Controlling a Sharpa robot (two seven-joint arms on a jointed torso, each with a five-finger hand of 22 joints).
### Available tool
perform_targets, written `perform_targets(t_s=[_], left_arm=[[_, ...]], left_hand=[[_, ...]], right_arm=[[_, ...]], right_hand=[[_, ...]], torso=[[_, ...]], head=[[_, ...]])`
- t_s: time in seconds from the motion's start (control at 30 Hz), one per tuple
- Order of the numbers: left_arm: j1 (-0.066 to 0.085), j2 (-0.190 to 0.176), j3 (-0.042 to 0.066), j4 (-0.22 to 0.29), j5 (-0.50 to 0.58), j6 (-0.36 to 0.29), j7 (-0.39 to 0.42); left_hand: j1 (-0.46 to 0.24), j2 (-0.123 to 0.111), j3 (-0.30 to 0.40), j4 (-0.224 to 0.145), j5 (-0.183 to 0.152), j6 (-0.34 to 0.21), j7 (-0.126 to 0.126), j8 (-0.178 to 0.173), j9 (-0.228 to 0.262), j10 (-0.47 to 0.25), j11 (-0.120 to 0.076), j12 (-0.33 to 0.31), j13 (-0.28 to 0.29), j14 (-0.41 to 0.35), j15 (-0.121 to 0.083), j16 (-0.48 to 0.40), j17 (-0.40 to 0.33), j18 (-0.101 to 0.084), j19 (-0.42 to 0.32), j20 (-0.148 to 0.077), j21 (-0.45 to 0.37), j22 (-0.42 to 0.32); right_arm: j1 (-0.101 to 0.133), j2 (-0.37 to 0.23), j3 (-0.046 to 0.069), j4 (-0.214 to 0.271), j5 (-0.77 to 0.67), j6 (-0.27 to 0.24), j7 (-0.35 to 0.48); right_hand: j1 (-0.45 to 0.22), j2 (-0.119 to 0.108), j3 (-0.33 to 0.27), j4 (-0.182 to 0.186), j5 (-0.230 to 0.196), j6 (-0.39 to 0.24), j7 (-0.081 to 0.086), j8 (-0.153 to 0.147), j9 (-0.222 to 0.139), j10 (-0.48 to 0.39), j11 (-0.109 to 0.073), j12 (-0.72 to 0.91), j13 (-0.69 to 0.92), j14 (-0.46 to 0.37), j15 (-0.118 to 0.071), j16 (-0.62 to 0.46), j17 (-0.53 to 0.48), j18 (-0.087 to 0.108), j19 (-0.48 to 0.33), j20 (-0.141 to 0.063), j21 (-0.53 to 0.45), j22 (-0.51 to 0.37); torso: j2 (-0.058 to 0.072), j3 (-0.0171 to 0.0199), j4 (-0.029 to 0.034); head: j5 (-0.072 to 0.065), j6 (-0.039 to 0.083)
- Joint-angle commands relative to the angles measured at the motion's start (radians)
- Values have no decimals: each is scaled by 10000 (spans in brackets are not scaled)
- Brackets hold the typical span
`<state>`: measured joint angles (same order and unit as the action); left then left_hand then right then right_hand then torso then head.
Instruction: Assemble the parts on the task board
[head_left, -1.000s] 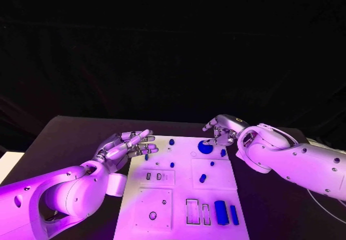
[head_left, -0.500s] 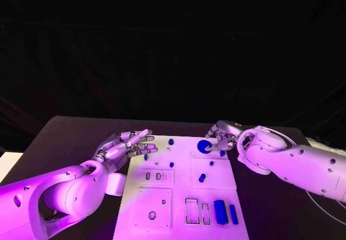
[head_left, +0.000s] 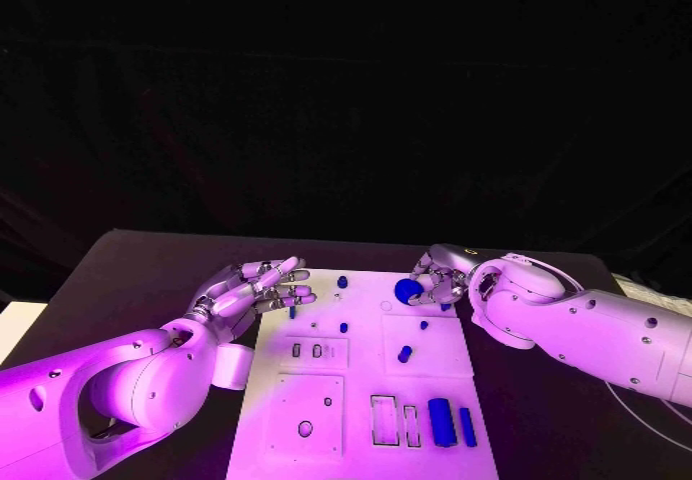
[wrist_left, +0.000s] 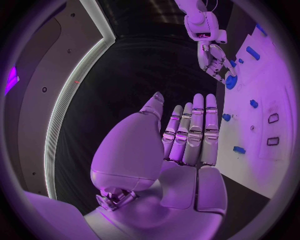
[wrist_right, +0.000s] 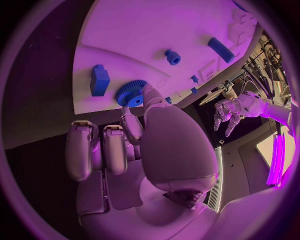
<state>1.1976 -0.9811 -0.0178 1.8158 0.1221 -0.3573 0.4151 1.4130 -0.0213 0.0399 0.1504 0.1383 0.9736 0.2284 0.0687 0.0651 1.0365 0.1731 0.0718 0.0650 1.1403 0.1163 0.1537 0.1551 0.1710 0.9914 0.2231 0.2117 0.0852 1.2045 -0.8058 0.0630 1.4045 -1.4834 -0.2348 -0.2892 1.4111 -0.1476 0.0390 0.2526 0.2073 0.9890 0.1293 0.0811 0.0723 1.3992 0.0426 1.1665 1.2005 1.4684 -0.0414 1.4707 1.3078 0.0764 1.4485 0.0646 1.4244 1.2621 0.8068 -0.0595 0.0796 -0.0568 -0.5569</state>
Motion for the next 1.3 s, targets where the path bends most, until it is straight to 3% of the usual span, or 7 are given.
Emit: perform_targets(t_s=[0.03,0.33,0.53,0.6,0.67,0.73,1.3], left_arm=[[15,21,7,1,19,216,41],[15,20,7,-1,19,222,34],[15,18,7,-1,19,231,29],[15,18,7,-1,19,236,26],[15,17,7,0,19,239,21],[15,19,7,4,19,234,12],[15,18,7,17,19,250,-40]], left_hand=[[51,37,7,-67,-58,-11,52,-44,-10,-15,39,-42,2,-25,60,-66,10,112,18,71,-47,-13],[59,43,1,-89,-57,-10,42,-41,-7,-12,35,-41,5,-29,61,-82,16,113,16,74,-59,-21],[59,43,1,-89,-57,-10,42,-41,-7,-12,35,-41,5,-29,61,-82,16,113,16,74,-59,-21],[59,43,1,-89,-57,-10,42,-41,-7,-12,35,-41,5,-29,61,-82,16,113,16,74,-59,-21],[59,43,1,-89,-57,-10,42,-41,-7,-12,35,-41,5,-29,61,-82,16,113,16,74,-59,-21],[62,44,0,-94,-57,-10,40,-40,-7,-11,34,-41,6,-29,61,-85,17,113,16,75,-61,-23],[142,51,1,-190,-67,-10,30,-37,-3,-3,26,-40,10,-22,55,-117,35,119,24,75,-84,-41]], right_arm=[[-30,26,-9,-35,-147,148,-49],[-34,38,-9,-83,-144,84,-54],[-35,54,-9,-60,-224,-103,-112],[-38,68,-9,-22,-346,-236,-196],[-43,83,-9,20,-483,-346,-316],[-49,96,-9,56,-644,-418,-434],[-191,143,-9,440,-1538,-380,-748]], right_hand=[[58,59,78,-7,46,106,0,59,12,95,-29,105,97,730,54,68,972,-161,59,26,59,58],[1,189,96,6,109,253,-29,128,31,161,-51,313,336,746,41,133,1071,-179,94,17,122,170],[59,409,177,-103,55,670,-115,364,117,274,-124,598,655,759,-13,200,1175,-204,140,-20,204,320],[157,543,269,-210,-132,895,-181,495,169,394,-180,863,912,765,-57,225,1216,-214,160,-55,237,382],[289,659,439,-325,-763,1054,-250,586,205,458,-241,1005,1065,770,-111,249,1256,-228,184,-101,274,455],[320,706,560,-373,-907,1121,-281,624,218,491,-268,1076,1149,775,-132,269,1290,-242,210,-127,309,526],[204,554,756,-416,-872,1118,-278,595,201,497,-272,1078,1218,779,-142,291,1325,-270,257,-151,377,666]], torso=[[-3,-3,-8],[-3,-5,-5],[-3,-4,2],[-3,-4,2],[-1,-1,-3],[1,-3,-3],[-2,-1,-3]], head=[[16,-20],[10,-33],[6,-35],[6,-35],[3,-38],[4,-43],[6,-64]])
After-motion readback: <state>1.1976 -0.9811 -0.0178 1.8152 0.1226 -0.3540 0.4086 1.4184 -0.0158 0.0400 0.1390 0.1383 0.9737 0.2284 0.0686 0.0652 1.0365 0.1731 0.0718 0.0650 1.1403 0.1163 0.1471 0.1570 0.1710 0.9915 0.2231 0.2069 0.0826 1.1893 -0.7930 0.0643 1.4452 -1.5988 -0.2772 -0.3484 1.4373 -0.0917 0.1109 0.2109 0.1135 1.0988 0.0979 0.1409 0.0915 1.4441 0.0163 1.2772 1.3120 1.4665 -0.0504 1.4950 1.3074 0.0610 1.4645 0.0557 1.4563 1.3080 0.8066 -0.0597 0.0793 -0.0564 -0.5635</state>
